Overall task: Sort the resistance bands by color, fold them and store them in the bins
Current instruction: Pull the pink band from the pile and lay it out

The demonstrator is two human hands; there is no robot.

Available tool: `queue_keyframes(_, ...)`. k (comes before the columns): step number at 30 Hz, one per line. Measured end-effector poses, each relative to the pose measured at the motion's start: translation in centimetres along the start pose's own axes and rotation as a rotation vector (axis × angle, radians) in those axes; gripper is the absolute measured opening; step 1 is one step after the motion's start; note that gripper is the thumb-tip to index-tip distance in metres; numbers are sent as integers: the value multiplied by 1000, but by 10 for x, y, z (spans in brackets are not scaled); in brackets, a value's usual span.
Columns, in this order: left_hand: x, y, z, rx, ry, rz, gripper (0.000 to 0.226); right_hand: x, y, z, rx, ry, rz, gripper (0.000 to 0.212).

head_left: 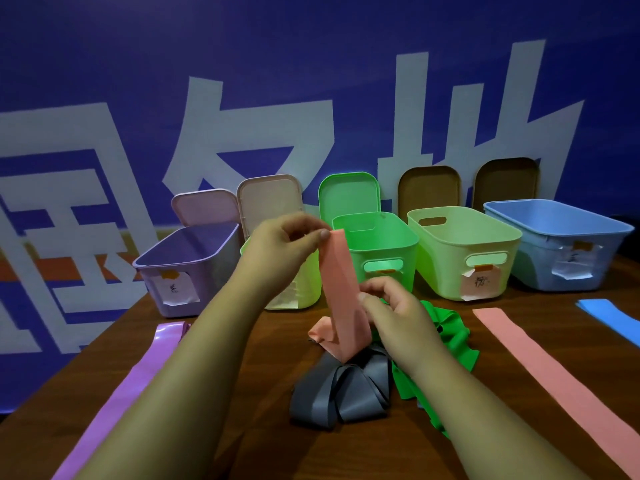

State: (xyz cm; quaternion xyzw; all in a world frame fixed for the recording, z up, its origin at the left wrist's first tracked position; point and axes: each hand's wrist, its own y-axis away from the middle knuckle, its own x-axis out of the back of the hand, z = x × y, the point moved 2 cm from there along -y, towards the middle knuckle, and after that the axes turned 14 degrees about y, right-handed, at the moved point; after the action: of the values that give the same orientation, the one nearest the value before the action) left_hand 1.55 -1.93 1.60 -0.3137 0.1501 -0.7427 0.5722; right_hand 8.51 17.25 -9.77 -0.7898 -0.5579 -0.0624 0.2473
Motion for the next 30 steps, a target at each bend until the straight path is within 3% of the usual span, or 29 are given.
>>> queue_keyframes(11, 6, -43, 62, -229, -272, 25, 13, -3, -4, 9, -23, -46, -3, 15)
queue_keyframes(20, 10, -58, 94, -247, -222, 54, 14, -9, -2, 0, -10, -5, -103, 35)
queue_keyframes(24, 11, -60, 101, -244, -198, 54, 12, -7, -4, 3, 2, -32, -40, 32)
queue_keyframes(30, 11, -62, 105, -230, -140, 57, 13, -6, -7, 10, 30, 135, 18, 28)
